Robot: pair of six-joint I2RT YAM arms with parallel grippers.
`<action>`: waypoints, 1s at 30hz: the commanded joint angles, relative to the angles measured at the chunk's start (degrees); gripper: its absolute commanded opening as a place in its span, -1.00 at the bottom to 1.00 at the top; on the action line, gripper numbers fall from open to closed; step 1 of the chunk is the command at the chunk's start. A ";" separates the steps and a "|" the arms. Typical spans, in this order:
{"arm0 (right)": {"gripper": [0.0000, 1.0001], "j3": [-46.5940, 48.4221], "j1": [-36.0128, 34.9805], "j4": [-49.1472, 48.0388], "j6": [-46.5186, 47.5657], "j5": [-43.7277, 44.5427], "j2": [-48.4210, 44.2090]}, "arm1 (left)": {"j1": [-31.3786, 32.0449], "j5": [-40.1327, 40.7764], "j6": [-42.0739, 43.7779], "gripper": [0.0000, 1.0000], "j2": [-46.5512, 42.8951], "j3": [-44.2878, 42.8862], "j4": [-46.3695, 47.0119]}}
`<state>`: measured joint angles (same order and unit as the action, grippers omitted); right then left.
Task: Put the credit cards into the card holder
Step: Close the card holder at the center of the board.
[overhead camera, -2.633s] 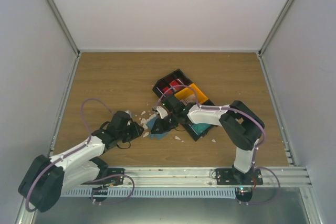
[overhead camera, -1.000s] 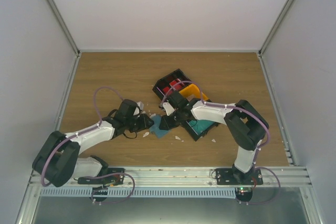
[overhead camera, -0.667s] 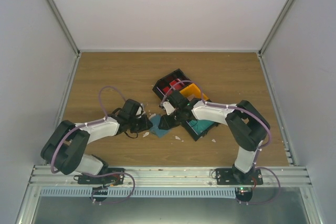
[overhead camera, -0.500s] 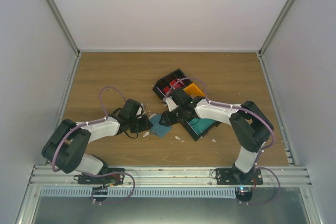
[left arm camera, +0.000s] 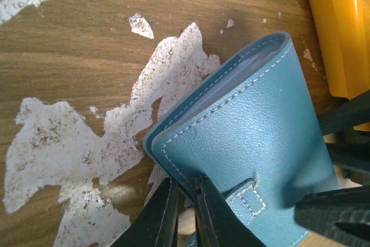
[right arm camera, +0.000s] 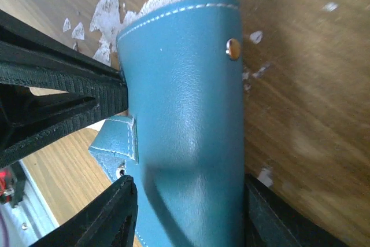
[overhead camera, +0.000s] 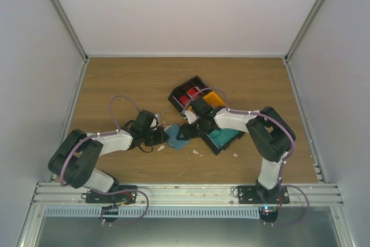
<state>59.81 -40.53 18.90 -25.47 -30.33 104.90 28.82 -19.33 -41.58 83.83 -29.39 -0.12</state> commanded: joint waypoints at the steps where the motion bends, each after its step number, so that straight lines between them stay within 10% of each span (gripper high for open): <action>1: -0.08 0.57 -0.29 -2.99 0.68 -8.95 2.39 | -0.25 3.87 0.83 -0.77 3.47 2.97 -3.25; 11: -0.96 -1.41 -0.24 -8.05 -3.18 -10.09 -1.59 | -0.25 1.82 -0.12 -0.74 0.36 4.29 -0.86; 21: -0.99 5.07 -4.46 9.32 0.07 19.08 -9.05 | -0.28 11.57 -2.15 -0.14 -20.31 -2.46 -17.11; 30: -0.99 13.50 -14.80 29.63 -7.21 50.33 -6.21 | -1.92 13.58 -2.52 0.00 -30.10 -6.05 -23.26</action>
<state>70.00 -51.07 36.16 -27.97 1.83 96.57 27.99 -8.01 -43.70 55.22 -33.67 -19.75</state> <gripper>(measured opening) 0.163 0.498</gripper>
